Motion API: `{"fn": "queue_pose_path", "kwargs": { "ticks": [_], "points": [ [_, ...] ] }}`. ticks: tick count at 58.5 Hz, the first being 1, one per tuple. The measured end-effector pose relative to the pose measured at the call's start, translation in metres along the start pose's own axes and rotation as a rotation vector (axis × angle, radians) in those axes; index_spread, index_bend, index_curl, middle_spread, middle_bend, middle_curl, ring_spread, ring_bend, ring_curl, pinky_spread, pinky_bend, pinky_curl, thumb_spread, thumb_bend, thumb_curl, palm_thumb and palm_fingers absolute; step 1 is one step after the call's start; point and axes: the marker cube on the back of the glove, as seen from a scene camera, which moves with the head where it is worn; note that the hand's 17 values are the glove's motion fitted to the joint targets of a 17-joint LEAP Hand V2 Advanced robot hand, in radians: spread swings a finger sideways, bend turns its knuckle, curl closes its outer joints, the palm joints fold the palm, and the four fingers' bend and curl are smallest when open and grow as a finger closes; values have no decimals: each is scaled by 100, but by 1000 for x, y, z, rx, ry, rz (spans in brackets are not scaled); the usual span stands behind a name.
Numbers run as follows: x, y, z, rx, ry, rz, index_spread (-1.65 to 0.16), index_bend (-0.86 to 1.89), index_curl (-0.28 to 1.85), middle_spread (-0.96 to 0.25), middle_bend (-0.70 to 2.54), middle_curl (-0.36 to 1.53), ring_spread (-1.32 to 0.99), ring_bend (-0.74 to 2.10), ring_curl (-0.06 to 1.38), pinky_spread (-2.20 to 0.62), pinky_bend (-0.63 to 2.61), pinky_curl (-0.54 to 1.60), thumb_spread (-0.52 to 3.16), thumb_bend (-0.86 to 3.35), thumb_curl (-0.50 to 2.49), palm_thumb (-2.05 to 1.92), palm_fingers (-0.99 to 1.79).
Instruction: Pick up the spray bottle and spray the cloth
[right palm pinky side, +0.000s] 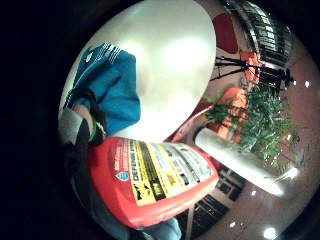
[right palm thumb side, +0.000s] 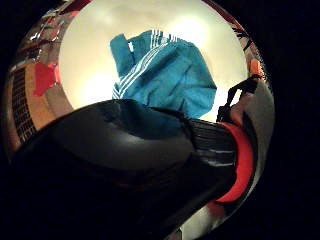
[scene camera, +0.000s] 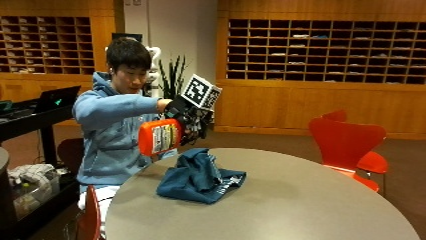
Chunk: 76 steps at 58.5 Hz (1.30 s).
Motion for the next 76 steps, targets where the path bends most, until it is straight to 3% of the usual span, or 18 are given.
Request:
{"fn": "queue_pose_path", "kwargs": {
  "ticks": [9, 20, 30, 42, 60, 76],
  "points": [
    [-13, 6, -29, 122, -235, -122, -24, 38, 52, -17, 54, 47, -22, 44, 42, -30, 30, 38, 6, -4, 75, 98, 136],
    [-32, 13, -67, 399, -607, -292, -24, 38, 52, -17, 54, 47, -22, 44, 42, -30, 30, 39, 6, -4, 75, 98, 136],
    [-94, 13, -80, 591, -1008, -365, -24, 38, 52, -17, 54, 47, -22, 44, 42, -30, 31, 39, 6, -4, 75, 98, 136],
    [-173, -12, -68, 648, -1376, -457, -24, 36, 52, -17, 54, 46, -21, 45, 43, -30, 31, 39, 6, -4, 76, 98, 136],
    [-252, -56, -29, 664, -1378, -387, -23, 35, 52, -16, 53, 46, -21, 45, 43, -30, 31, 39, 7, -4, 76, 99, 135],
    [-260, -81, -11, 618, -1453, -357, -23, 35, 52, -16, 53, 46, -20, 46, 43, -30, 30, 39, 8, -4, 76, 99, 135]
  ]
}}
